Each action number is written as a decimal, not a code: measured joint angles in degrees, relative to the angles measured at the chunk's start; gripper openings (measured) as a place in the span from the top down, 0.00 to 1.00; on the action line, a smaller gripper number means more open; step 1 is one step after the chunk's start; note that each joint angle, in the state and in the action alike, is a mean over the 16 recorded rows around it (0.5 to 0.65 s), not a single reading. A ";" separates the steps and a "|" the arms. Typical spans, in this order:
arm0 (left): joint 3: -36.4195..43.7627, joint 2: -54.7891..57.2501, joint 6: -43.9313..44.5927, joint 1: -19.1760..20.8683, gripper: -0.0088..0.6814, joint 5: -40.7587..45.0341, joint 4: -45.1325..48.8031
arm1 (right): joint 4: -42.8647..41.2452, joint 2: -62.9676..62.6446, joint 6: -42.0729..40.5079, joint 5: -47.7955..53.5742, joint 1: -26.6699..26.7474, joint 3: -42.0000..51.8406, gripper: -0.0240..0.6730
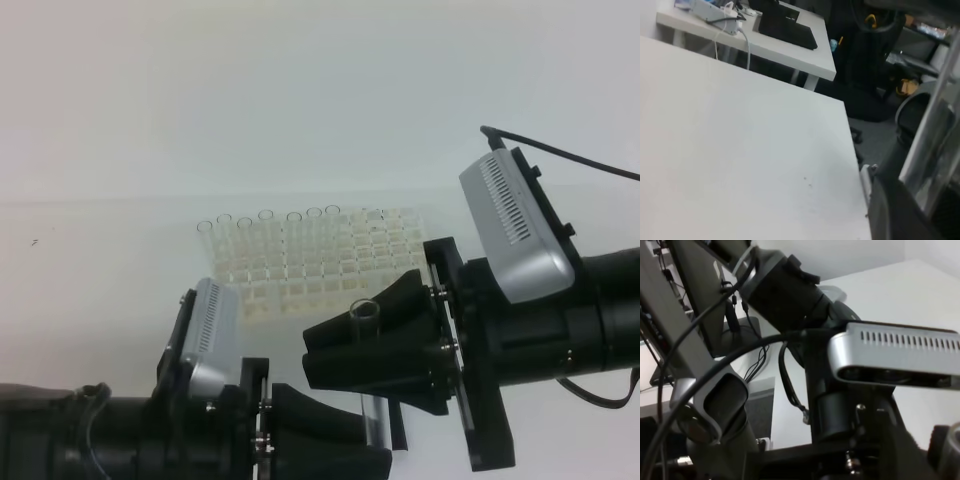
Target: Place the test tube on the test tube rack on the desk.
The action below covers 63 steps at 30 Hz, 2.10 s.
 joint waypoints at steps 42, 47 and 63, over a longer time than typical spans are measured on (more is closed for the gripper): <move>0.04 -38.88 -27.46 -2.55 0.99 -40.06 -0.06 | -37.21 -34.07 28.70 -17.32 0.13 0.77 0.80; 0.13 -44.12 -26.61 -2.56 0.99 -62.52 -0.89 | -41.43 -36.35 33.77 -18.52 0.13 1.90 0.80; 0.32 -45.81 -25.34 -2.56 0.99 -77.48 -0.47 | -45.43 -37.11 36.94 -25.79 0.13 3.80 0.80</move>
